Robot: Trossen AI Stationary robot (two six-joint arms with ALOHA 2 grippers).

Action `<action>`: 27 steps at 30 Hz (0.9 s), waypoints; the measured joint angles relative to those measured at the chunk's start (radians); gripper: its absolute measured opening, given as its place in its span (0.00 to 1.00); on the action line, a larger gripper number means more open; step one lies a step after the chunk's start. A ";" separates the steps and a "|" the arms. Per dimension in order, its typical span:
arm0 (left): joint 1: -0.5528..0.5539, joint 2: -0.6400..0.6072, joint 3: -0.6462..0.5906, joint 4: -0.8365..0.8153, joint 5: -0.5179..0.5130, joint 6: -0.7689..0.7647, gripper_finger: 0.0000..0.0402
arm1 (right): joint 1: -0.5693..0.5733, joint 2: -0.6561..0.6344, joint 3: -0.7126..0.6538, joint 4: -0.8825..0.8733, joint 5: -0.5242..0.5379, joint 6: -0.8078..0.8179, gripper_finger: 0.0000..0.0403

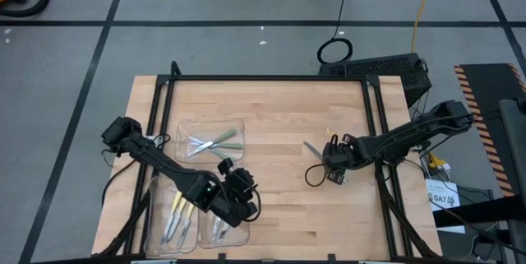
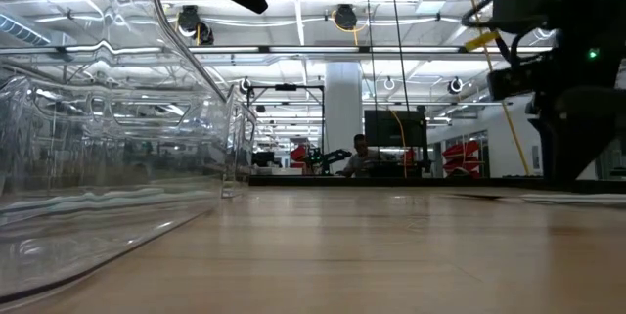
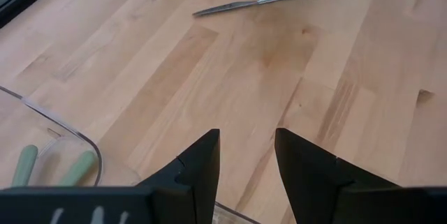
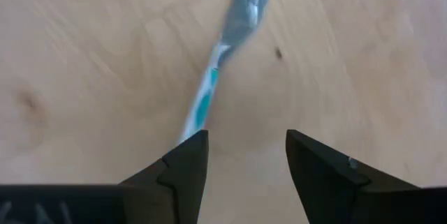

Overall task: Sort silverware by color (type)
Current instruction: Put the blue table knife into the bottom right transparent bin

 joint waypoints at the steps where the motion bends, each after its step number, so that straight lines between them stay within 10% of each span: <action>1: 0.000 0.000 0.000 0.000 0.000 0.000 0.37 | 0.005 -0.003 0.007 0.003 -0.007 0.019 0.46; 17: -0.003 0.000 0.000 0.019 0.001 -0.006 0.37 | 0.051 0.154 0.030 0.128 -0.066 0.059 0.50; 27: -0.003 0.000 0.000 0.019 0.001 0.007 0.37 | 0.009 0.201 0.029 0.115 -0.146 -0.052 0.17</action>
